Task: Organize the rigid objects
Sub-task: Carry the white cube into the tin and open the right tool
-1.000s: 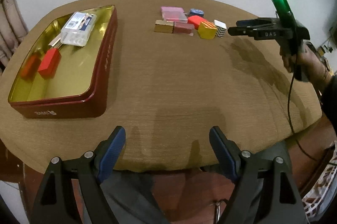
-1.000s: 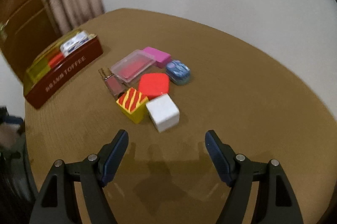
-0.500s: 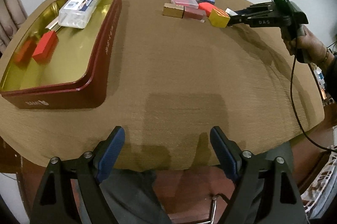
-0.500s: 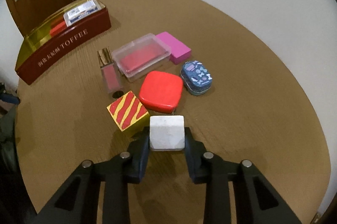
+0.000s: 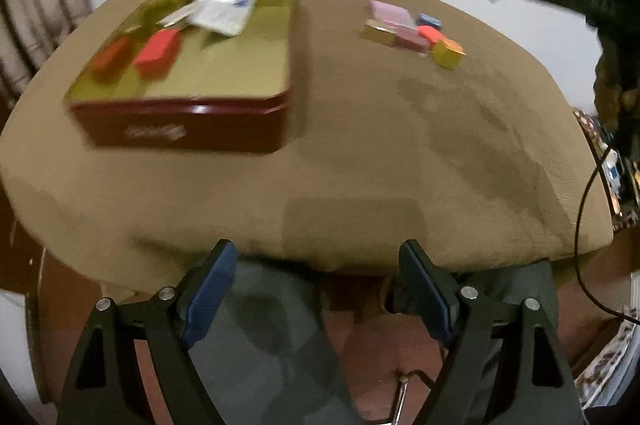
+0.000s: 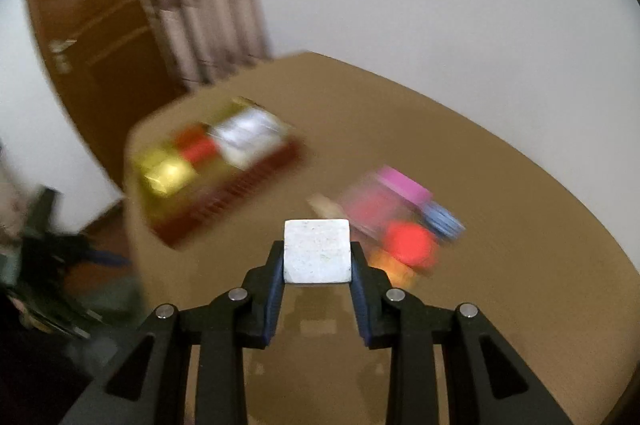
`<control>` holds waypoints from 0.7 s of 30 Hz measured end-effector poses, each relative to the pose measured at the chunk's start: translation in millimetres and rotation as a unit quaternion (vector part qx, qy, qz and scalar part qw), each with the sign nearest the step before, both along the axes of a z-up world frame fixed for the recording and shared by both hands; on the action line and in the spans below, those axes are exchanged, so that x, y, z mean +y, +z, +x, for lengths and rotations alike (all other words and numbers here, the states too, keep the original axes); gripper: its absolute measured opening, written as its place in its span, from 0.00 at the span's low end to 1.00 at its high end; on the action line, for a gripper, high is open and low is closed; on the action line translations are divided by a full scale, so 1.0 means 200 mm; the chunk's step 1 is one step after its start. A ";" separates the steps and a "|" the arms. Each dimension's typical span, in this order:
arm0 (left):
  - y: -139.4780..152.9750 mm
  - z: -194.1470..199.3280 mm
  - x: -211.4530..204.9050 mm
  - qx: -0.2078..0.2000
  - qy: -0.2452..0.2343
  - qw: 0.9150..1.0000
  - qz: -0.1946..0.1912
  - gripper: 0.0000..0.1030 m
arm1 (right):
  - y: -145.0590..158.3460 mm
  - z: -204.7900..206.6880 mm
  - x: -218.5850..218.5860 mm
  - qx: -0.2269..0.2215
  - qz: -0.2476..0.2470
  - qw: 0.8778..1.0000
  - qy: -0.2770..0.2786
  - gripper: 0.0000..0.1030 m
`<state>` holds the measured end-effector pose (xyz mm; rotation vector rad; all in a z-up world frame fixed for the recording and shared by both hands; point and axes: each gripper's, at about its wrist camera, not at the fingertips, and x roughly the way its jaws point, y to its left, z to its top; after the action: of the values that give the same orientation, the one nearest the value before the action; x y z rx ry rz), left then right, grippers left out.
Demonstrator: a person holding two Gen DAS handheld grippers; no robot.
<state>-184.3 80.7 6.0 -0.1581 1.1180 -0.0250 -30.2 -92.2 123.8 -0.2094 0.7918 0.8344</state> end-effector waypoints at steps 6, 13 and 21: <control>0.04 -0.12 0.16 -0.015 0.035 0.999 0.012 0.77 | -0.06 0.05 0.70 0.018 -0.017 0.998 0.065 0.29; 0.05 -0.14 0.30 -0.020 0.051 0.998 -0.035 0.78 | -0.14 0.38 1.18 0.098 0.040 0.994 0.036 0.29; 0.03 -0.14 0.33 -0.017 0.038 0.998 -0.044 0.78 | -0.43 0.66 1.28 0.207 0.012 0.977 -0.044 0.29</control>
<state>-213.0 146.8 12.8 -0.2772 1.0762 -0.0097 101.5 164.1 37.8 0.0251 1.1723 0.8140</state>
